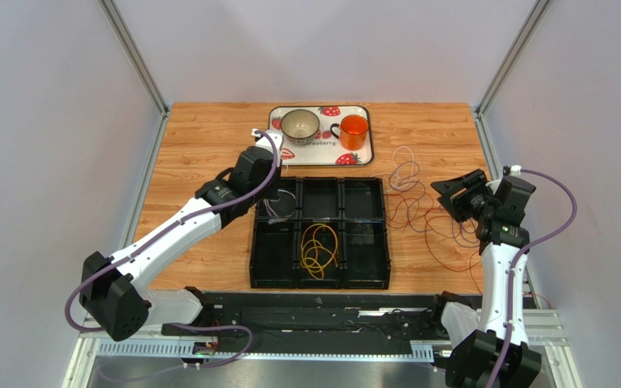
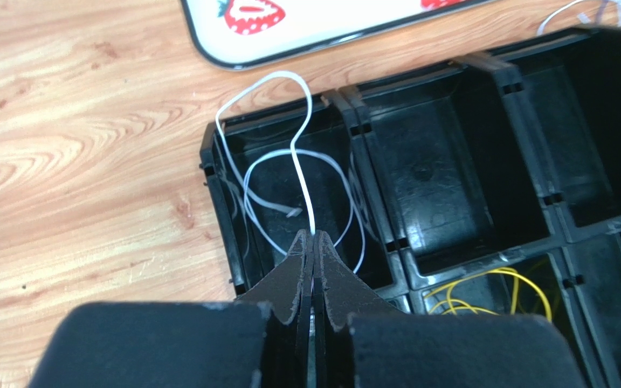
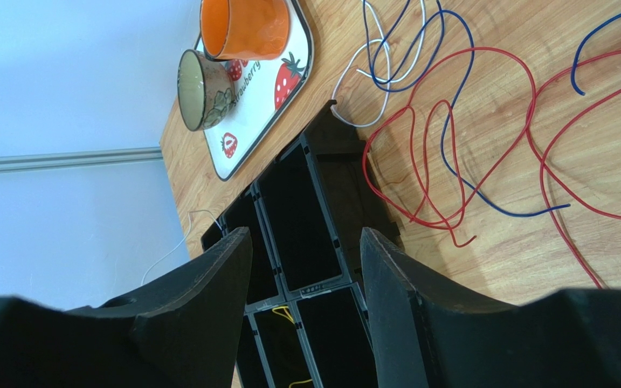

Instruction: Untangle the cables

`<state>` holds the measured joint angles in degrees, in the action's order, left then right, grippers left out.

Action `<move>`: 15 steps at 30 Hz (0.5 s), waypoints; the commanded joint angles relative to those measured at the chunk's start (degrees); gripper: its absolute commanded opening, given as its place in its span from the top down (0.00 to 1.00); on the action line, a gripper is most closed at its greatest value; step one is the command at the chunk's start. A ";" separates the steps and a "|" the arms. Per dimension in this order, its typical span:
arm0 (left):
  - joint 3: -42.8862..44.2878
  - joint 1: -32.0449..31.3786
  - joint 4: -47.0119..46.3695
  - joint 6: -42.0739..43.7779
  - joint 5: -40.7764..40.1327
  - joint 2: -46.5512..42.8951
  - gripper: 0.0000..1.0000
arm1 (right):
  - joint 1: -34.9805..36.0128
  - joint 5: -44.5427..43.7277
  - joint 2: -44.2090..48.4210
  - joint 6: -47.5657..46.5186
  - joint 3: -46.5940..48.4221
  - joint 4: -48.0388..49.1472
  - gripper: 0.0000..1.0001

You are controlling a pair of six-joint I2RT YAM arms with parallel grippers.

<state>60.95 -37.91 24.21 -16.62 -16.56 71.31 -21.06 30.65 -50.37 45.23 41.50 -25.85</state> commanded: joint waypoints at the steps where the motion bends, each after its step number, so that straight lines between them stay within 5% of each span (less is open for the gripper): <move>1: 0.49 0.91 -0.48 -2.27 -0.32 3.04 1.00 | 0.32 1.08 0.36 -0.32 -0.19 1.76 0.45; 15: 1.90 1.61 -1.00 -3.50 -2.52 9.63 1.00 | 0.32 1.25 -0.17 -0.32 -0.36 2.29 0.45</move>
<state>61.91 -36.93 26.30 -19.20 -18.15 79.75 -21.06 30.81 -50.54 45.23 41.17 -25.80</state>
